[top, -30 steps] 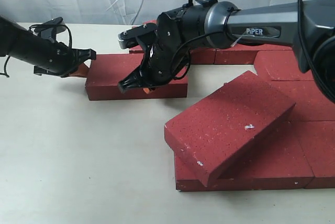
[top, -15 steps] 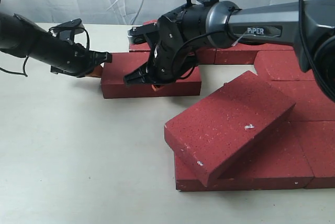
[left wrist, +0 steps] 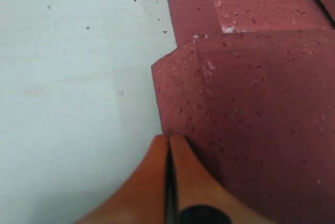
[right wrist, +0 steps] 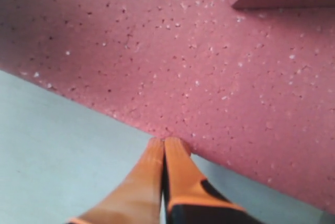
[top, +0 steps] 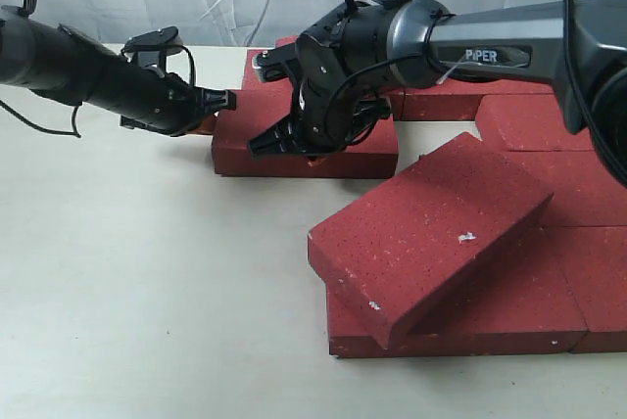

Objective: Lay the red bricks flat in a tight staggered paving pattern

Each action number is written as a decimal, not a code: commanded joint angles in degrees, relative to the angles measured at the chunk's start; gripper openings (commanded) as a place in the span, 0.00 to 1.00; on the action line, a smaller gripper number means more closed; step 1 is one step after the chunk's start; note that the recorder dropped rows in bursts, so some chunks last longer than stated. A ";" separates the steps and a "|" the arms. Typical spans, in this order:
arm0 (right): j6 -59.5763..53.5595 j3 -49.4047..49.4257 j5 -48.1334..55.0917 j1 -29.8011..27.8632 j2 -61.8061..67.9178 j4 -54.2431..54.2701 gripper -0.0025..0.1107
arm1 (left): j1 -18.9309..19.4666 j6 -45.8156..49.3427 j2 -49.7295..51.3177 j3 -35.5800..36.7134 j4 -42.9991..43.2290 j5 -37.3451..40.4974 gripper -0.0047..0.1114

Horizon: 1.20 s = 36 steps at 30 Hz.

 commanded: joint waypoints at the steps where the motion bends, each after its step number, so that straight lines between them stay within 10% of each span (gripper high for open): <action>1: 1.57 0.04 -1.25 -0.04 0.06 -2.29 0.02 | -2.39 0.16 -0.56 -0.81 -3.67 2.61 0.04; 13: -2.24 0.04 -2.35 -0.04 -2.25 6.09 0.02 | -0.26 0.05 -0.56 -0.81 -0.44 0.00 0.04; 23: -18.50 0.04 0.65 -5.16 -3.68 26.58 0.02 | 0.30 -19.91 -0.56 -0.81 21.28 -0.76 0.04; 36: -21.22 0.04 5.85 -7.04 -2.13 19.25 0.02 | -5.51 -20.42 -0.56 -0.81 13.92 -1.59 0.04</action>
